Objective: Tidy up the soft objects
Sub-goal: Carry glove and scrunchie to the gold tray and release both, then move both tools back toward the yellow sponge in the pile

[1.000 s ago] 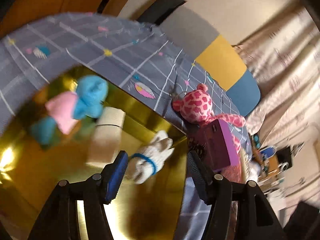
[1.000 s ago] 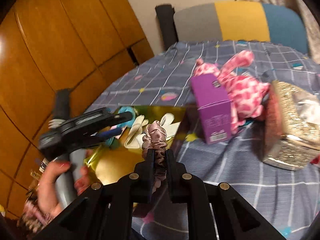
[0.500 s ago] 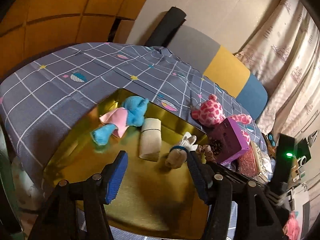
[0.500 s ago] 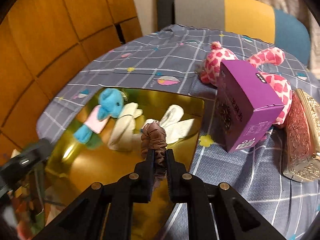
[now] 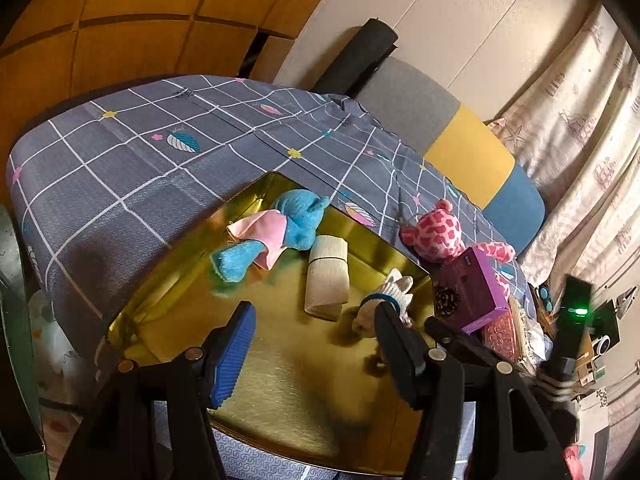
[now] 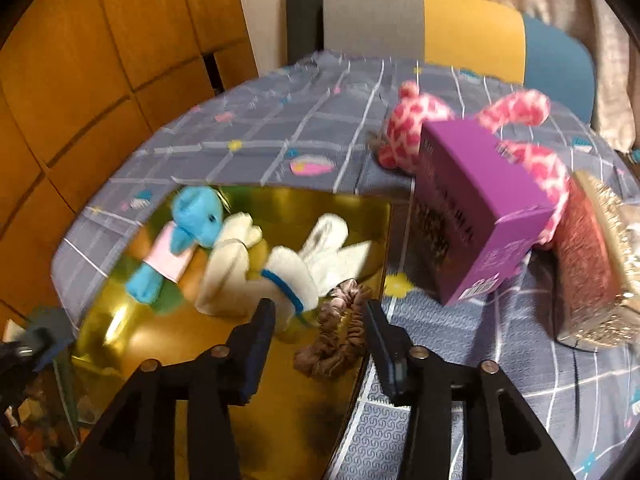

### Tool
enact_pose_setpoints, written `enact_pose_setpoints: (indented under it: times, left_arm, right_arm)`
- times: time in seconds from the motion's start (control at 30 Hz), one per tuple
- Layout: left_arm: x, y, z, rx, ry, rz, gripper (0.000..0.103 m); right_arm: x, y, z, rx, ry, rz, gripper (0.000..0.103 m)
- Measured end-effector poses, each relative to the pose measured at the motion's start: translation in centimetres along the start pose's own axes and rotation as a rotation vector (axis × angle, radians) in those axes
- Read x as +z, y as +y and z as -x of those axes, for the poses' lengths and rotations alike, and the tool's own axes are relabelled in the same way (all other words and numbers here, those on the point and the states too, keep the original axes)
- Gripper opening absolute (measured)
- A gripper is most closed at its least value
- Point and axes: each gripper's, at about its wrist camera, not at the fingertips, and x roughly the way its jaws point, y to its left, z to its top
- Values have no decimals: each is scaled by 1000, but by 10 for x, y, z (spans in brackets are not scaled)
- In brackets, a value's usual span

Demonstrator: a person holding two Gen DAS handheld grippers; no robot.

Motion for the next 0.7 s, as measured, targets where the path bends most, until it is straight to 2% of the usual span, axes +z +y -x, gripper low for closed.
enact_pose_setpoints:
  times: [0.1,0.3,0.7]
  left_arm:
    - [-3,-3,-2,-7,11,-9,62]
    - [-14,-21,-4,-35,26,-63,62]
    - [-40,-67,4,-149,37,-211,62]
  right_arm:
    - [-1,-6,24,19,-53,-17,54]
    - [-2,-24,62,-15,-121,-36,57]
    - [-26,-74,85,-65,-115,-104,58]
